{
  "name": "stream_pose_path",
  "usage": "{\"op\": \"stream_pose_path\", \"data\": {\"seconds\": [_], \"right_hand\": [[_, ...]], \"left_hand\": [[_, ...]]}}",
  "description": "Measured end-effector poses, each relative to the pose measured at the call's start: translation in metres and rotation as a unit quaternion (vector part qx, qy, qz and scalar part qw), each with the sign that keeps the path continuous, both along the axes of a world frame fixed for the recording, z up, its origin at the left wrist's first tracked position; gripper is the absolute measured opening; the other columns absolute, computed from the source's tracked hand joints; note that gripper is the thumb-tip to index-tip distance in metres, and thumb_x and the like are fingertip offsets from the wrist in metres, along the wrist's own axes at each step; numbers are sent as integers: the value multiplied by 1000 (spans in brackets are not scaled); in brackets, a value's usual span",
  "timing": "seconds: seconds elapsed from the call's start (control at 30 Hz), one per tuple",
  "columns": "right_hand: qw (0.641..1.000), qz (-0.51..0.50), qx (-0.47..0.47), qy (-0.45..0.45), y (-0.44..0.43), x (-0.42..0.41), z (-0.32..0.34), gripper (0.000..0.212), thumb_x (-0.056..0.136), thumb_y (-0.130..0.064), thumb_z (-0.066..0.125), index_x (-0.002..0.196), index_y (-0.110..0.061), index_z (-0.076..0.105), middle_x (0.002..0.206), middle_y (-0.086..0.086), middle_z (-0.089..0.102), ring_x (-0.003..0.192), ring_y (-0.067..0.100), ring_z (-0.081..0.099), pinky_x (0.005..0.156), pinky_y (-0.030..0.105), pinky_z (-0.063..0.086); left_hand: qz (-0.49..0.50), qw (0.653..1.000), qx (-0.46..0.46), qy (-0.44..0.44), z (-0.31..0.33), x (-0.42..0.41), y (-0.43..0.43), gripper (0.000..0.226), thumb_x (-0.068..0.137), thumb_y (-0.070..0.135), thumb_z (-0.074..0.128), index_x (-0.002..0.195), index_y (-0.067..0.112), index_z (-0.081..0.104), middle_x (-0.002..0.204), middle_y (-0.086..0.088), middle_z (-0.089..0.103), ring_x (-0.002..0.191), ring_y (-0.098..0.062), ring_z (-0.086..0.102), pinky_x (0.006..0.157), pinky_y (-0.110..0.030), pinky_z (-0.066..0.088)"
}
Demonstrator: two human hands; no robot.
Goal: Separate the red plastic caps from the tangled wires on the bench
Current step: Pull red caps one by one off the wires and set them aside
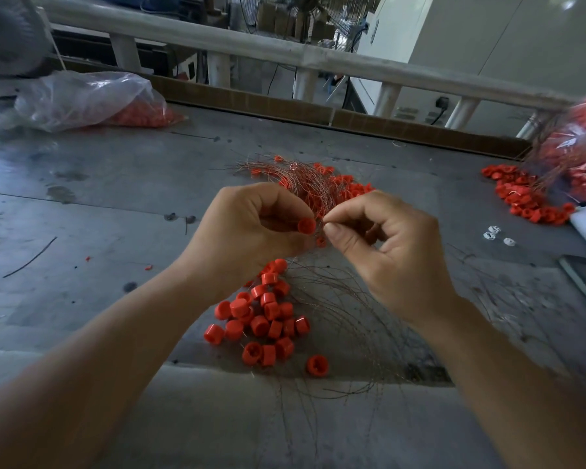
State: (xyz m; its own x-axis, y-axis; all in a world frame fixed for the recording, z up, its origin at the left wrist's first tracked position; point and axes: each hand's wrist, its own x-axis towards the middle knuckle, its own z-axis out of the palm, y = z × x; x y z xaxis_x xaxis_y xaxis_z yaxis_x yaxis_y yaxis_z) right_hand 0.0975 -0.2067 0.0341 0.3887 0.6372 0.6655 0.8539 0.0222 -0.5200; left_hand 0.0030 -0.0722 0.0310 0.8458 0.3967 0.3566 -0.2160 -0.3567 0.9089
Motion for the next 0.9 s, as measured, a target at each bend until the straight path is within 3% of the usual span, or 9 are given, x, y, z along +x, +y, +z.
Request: {"op": "stream_pose_path", "data": {"seconds": [0.13, 0.37, 0.5, 0.63, 0.9], "right_hand": [[1000, 2, -17, 19, 1, -2, -1, 4, 78, -9, 63, 76, -11, 66, 69, -15, 56, 62, -4, 52, 56, 6, 37], [999, 2, -26, 32, 1, -2, -1, 5, 76, -11, 62, 73, -12, 66, 66, -13, 57, 61, 1, 52, 55, 8, 37], [999, -6, -25, 41, -1, -2, 1, 8, 77, -12, 62, 73, -19, 62, 66, -16, 56, 61, 2, 53, 54, 8, 39], [999, -24, -14, 47, -3, 2, 4, 10, 77, -11, 62, 70, -19, 61, 63, -17, 55, 57, 0, 51, 53, 8, 36], [998, -34, -8, 47, -4, 4, 6, 8, 77, -10, 62, 71, -14, 64, 63, -11, 59, 57, 3, 52, 52, 9, 38]], "left_hand": [[-1, 999, 24, -21, 2, -1, -4, 27, 52, 34, 71, 76, 24, 66, 80, 1, 69, 68, -15, 67, 65, -20, 56], [0, 999, -9, -34, 1, 0, -3, 31, 45, 43, 72, 72, 29, 66, 73, 10, 70, 66, -7, 66, 64, -17, 54], [-24, 998, -49, -29, 0, 0, -2, 30, 47, 30, 75, 76, 25, 69, 76, 5, 71, 72, -12, 69, 66, -20, 55], [-101, 979, -177, -24, 0, -2, 2, 27, 62, 5, 61, 83, 16, 74, 83, -3, 73, 81, -16, 70, 71, -20, 54], [-131, 965, -227, -21, 1, -2, 1, 27, 66, 2, 55, 84, 10, 73, 88, -7, 73, 85, -17, 70, 72, -20, 54]]}}
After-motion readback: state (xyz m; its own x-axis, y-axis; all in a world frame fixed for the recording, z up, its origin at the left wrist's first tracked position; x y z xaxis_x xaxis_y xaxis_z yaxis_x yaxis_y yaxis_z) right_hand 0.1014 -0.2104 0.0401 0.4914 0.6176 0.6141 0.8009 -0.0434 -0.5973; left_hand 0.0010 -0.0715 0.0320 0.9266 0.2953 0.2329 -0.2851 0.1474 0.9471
